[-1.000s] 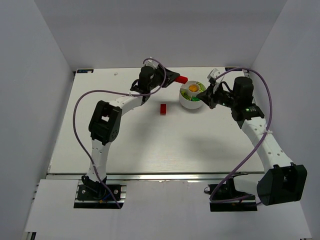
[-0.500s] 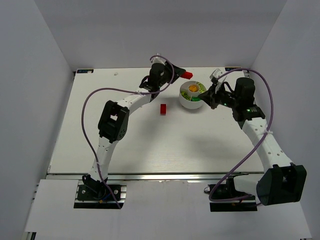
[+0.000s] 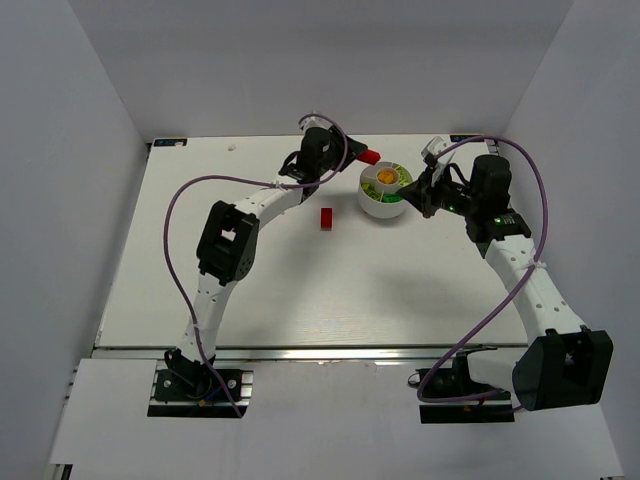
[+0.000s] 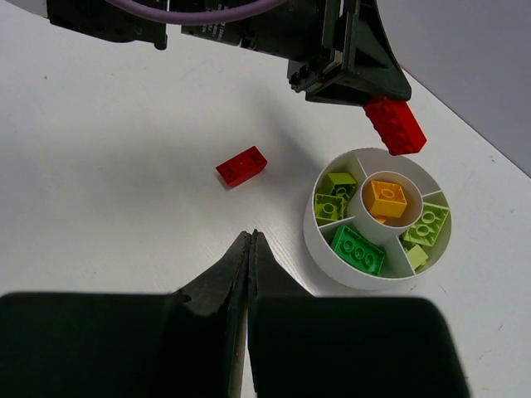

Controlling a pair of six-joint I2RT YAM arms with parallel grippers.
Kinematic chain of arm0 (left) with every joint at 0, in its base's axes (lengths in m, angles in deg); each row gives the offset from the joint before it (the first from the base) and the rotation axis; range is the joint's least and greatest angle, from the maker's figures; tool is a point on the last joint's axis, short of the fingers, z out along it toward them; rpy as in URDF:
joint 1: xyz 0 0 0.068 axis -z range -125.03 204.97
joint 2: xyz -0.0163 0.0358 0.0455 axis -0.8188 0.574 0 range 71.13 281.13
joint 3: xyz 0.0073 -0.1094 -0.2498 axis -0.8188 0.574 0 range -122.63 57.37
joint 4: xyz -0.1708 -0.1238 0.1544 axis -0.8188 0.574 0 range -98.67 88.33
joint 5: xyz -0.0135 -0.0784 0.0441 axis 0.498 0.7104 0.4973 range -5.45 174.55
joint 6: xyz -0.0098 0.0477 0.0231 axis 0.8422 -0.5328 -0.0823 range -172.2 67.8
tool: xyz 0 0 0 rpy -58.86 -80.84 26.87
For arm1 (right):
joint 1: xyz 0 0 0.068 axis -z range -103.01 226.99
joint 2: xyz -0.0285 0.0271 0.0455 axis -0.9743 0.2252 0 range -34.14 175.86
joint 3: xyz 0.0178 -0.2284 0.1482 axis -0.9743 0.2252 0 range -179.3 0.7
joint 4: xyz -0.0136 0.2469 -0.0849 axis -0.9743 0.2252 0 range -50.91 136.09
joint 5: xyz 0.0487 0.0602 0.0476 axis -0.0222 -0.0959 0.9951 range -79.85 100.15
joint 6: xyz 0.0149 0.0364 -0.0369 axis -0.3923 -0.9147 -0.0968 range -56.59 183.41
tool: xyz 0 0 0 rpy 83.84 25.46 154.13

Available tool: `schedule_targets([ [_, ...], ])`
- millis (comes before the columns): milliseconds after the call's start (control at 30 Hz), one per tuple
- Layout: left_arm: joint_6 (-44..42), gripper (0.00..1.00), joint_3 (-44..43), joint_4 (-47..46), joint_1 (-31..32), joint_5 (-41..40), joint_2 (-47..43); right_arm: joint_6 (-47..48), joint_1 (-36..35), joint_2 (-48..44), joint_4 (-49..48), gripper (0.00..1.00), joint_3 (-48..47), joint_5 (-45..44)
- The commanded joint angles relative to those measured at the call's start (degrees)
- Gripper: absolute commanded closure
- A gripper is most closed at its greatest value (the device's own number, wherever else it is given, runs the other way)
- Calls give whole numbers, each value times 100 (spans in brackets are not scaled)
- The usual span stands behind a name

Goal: Sort the legos into containers by color

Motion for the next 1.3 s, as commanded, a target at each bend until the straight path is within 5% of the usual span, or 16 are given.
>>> schedule_targets([
  [0, -59, 86, -42, 111, 59, -43, 55, -58, 19, -140, -150, 100, -35, 38],
  [933, -155, 38, -104, 340, 191, -430, 81, -32, 36, -202, -27, 100, 0, 55],
  [1200, -304, 39, -16, 225, 209, -447, -428, 179, 36, -210, 87, 100, -8, 195],
  [1233, -514, 40, 10, 304, 200, -526, -681, 275, 36, -210, 165, 93, -17, 257],
  [1267, -646, 43, 132, 348, 200, -579, -832, 520, 36, -210, 201, 60, -26, 336],
])
